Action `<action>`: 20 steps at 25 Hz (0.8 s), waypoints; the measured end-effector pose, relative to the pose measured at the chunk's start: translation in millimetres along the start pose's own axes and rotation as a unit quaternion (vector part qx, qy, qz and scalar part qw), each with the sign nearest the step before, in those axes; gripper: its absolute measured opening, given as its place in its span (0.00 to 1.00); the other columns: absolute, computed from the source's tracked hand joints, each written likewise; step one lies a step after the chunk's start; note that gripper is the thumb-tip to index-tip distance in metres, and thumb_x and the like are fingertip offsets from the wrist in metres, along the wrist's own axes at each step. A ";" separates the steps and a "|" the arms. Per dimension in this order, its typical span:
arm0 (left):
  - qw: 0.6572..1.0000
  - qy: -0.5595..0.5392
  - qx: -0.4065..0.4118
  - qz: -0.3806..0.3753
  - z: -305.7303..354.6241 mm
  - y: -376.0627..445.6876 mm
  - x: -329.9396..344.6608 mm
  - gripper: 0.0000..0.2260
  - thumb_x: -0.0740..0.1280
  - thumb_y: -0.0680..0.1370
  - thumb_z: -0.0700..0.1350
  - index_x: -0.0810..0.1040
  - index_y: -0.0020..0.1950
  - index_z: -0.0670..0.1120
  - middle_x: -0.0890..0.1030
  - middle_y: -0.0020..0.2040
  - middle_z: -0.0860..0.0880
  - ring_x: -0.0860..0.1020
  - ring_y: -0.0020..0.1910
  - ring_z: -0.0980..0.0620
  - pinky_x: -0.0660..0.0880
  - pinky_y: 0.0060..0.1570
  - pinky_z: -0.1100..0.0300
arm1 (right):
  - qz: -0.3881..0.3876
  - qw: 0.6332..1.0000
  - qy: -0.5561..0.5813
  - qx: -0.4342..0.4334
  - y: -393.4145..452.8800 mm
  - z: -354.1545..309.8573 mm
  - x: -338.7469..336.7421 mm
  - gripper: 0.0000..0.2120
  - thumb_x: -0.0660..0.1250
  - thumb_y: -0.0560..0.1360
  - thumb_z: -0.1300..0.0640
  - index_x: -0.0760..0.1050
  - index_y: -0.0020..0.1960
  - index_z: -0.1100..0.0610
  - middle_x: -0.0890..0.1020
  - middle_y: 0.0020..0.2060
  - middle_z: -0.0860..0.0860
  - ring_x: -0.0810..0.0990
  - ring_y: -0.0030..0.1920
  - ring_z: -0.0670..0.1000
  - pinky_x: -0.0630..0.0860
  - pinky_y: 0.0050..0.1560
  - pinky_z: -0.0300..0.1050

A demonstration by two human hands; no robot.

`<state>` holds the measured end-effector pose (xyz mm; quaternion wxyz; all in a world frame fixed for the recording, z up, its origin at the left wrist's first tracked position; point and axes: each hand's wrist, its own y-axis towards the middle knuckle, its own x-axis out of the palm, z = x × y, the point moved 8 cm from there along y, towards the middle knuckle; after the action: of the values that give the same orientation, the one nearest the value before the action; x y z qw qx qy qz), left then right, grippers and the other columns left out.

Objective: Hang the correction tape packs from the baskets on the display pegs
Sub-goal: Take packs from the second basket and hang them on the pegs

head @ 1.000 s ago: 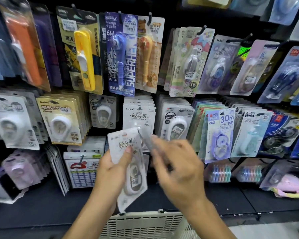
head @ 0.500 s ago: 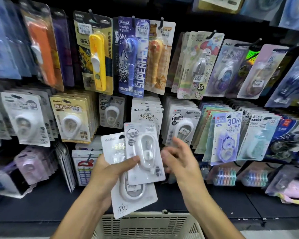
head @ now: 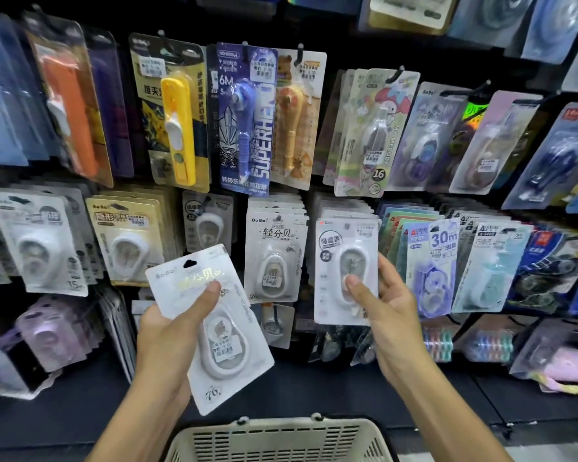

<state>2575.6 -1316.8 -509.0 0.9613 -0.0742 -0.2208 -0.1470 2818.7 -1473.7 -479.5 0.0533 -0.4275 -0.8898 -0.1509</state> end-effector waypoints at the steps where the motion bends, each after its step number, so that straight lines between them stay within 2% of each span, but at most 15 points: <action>1: 1.000 0.002 0.005 -0.002 0.8 -0.4 1.4 0.08 0.75 0.71 0.42 0.84 0.50 0.46 0.88 0.45 0.47 0.87 0.43 0.46 0.83 0.39 0.52 | 0.037 0.999 -0.024 -0.007 5.2 -3.8 -9.1 0.23 0.75 0.74 0.61 0.76 0.66 0.46 0.86 0.56 0.48 0.85 0.55 0.46 0.82 0.47 0.39; 3: 1.000 0.010 0.009 -0.017 0.6 -1.1 6.4 0.13 0.76 0.67 0.44 0.84 0.51 0.45 0.88 0.46 0.47 0.87 0.42 0.46 0.84 0.34 0.55 | 0.109 0.991 -0.082 -0.013 10.7 -9.4 -29.4 0.26 0.75 0.75 0.59 0.72 0.68 0.41 0.84 0.55 0.47 0.82 0.52 0.37 0.77 0.47 0.38; 4: 0.999 0.016 0.009 -0.028 0.1 -2.0 10.2 0.15 0.77 0.66 0.45 0.84 0.52 0.45 0.88 0.46 0.47 0.87 0.42 0.46 0.83 0.33 0.57 | 0.122 0.987 -0.102 -0.022 12.2 -11.6 -36.4 0.25 0.75 0.75 0.57 0.72 0.65 0.36 0.83 0.54 0.46 0.81 0.51 0.35 0.75 0.47 0.39; 6: 0.999 0.019 0.008 -0.048 -2.2 -3.2 19.4 0.17 0.76 0.66 0.46 0.83 0.54 0.45 0.88 0.47 0.47 0.87 0.43 0.47 0.82 0.32 0.59 | 0.114 0.987 -0.105 -0.043 15.8 -15.3 -41.5 0.20 0.76 0.74 0.56 0.76 0.55 0.33 0.83 0.54 0.47 0.82 0.55 0.44 0.74 0.47 0.42; 8: 0.998 0.009 0.007 -0.065 -4.7 -5.4 29.4 0.16 0.75 0.67 0.46 0.83 0.54 0.45 0.88 0.49 0.46 0.87 0.44 0.47 0.82 0.34 0.60 | 0.099 0.990 -0.090 -0.043 19.3 -14.8 -39.8 0.16 0.76 0.74 0.57 0.79 0.52 0.36 0.83 0.56 0.48 0.81 0.59 0.52 0.76 0.50 0.44; 10: 0.997 0.001 0.005 -0.083 -6.1 -7.1 38.7 0.14 0.74 0.69 0.47 0.83 0.54 0.47 0.88 0.50 0.46 0.87 0.46 0.47 0.83 0.36 0.58 | 0.091 0.990 -0.102 -0.043 20.2 -11.5 -37.9 0.15 0.75 0.74 0.57 0.80 0.53 0.38 0.82 0.59 0.47 0.80 0.62 0.51 0.77 0.55 0.47; 12: 0.995 -0.009 -0.001 -0.099 -5.5 -8.1 46.0 0.13 0.72 0.71 0.48 0.83 0.55 0.48 0.88 0.52 0.47 0.87 0.49 0.47 0.82 0.44 0.52 | 0.111 0.988 -0.102 -0.033 19.2 -6.7 -43.2 0.14 0.75 0.74 0.58 0.81 0.54 0.41 0.82 0.60 0.47 0.79 0.64 0.50 0.76 0.59 0.49; 14: 0.994 -0.016 -0.004 -0.108 -3.4 -8.7 50.9 0.14 0.70 0.72 0.48 0.83 0.56 0.48 0.88 0.53 0.47 0.87 0.51 0.46 0.79 0.50 0.50 | 0.124 0.987 -0.098 -0.033 15.8 -5.1 -48.3 0.15 0.75 0.75 0.60 0.80 0.54 0.41 0.82 0.60 0.43 0.78 0.65 0.46 0.76 0.60 0.43; 16: 0.993 -0.012 0.001 -0.113 0.0 -8.0 53.9 0.12 0.69 0.75 0.47 0.83 0.57 0.48 0.88 0.53 0.47 0.87 0.50 0.47 0.79 0.50 0.50 | 0.098 0.985 -0.129 -0.063 10.6 -10.1 -42.3 0.17 0.75 0.75 0.60 0.80 0.55 0.39 0.81 0.57 0.36 0.76 0.62 0.36 0.74 0.60 0.33; 20: 0.994 -0.012 0.010 -0.109 2.7 -5.7 56.1 0.09 0.68 0.77 0.44 0.82 0.57 0.46 0.88 0.52 0.46 0.87 0.50 0.46 0.81 0.48 0.50 | 0.101 0.984 -0.116 -0.084 8.9 -15.4 -35.6 0.17 0.74 0.76 0.56 0.79 0.58 0.37 0.80 0.62 0.38 0.74 0.64 0.34 0.73 0.62 0.38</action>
<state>2620.9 -1335.7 -481.2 0.9376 -0.0415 -0.2408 -0.2474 2847.4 -1499.8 -470.9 -0.0714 -0.5330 -0.8260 -0.1686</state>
